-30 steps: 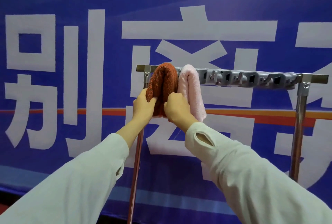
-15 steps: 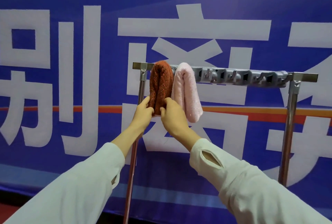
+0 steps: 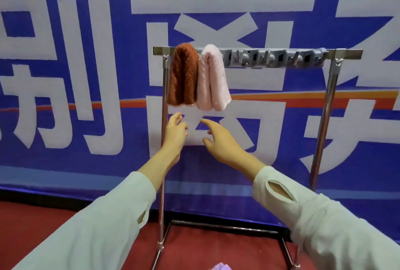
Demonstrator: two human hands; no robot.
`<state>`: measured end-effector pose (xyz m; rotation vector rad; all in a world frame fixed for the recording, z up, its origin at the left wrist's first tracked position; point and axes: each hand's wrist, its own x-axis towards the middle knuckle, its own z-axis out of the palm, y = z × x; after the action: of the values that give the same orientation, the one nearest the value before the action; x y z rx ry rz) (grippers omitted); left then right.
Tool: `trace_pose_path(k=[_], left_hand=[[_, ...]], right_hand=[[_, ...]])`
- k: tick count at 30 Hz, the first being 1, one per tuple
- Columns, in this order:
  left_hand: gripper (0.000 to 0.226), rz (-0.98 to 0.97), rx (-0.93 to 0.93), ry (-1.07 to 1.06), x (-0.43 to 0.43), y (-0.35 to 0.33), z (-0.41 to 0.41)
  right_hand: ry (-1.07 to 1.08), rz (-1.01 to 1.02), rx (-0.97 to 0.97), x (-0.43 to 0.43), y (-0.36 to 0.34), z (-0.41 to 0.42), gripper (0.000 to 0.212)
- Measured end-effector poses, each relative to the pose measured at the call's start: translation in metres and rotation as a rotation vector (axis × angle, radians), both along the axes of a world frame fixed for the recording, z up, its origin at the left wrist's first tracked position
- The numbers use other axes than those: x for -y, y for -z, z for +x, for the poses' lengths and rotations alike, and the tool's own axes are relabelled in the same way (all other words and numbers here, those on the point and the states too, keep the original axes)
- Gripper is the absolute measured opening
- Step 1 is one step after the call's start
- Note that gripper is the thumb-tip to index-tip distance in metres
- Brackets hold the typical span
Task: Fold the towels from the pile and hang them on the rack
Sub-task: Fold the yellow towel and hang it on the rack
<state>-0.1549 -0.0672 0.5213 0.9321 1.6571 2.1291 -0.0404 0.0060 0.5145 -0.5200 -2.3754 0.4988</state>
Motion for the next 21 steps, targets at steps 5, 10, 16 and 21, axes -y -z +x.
trace_pose_path(k=[5,10,16,21], left_hand=[[0.031,-0.087,0.05,0.135,0.016,0.049,0.055],[0.033,-0.251,0.062,0.286,0.022,0.128,0.098],[0.032,-0.501,0.084,0.424,0.006,0.249,0.116],[0.031,-0.721,0.114,0.485,-0.022,0.354,0.115]], right_hand=[[0.055,-0.07,-0.15,0.01,0.051,0.066,0.037],[0.124,-0.268,-0.246,0.008,0.134,0.135,0.022],[0.258,-0.508,-0.16,-0.013,0.268,0.179,0.028],[0.332,-0.668,-0.036,-0.029,0.386,0.189,0.032]])
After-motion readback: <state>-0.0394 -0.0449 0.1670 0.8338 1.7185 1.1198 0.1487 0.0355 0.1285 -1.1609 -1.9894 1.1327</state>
